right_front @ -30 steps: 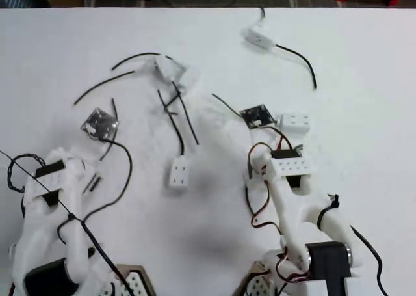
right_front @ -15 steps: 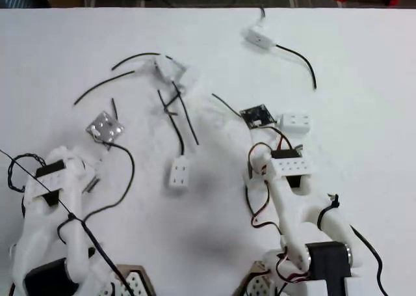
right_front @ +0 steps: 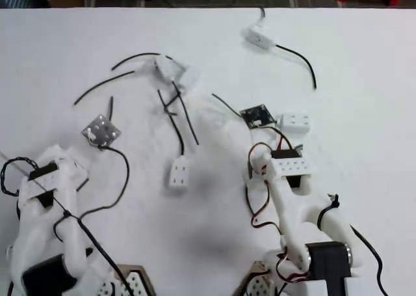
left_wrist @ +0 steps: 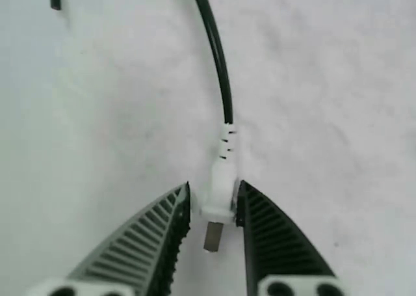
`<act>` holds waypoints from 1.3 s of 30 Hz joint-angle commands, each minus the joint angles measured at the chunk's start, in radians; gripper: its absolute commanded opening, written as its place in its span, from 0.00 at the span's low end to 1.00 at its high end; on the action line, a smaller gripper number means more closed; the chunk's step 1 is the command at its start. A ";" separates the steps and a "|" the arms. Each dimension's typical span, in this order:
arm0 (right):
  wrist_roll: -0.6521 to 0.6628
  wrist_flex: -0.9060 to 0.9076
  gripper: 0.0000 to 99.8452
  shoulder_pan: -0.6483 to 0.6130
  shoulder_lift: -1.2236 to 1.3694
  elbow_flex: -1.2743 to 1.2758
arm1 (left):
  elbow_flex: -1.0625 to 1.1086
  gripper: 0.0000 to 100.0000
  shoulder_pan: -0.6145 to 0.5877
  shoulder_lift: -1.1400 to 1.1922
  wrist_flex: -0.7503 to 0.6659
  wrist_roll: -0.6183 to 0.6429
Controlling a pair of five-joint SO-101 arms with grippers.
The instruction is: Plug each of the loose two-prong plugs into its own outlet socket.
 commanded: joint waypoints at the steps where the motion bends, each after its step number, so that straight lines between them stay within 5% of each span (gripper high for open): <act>1: -0.009 -0.007 0.02 -0.010 -0.028 0.003 | -0.078 0.13 -0.012 0.104 -0.009 -0.009; 6: -0.009 -0.007 0.02 -0.010 -0.028 0.003 | -0.195 0.13 -0.047 0.266 -0.009 -0.009; 12: -0.009 -0.007 0.02 -0.010 -0.028 0.003 | -0.203 0.14 -0.047 0.193 0.044 -0.011; 19: -0.009 -0.007 0.02 -0.010 -0.030 0.003 | -0.206 0.27 0.045 0.061 0.120 -0.009; 39: -0.009 -0.007 0.02 -0.008 -0.033 0.009 | -0.413 0.10 -0.015 0.357 0.120 -0.049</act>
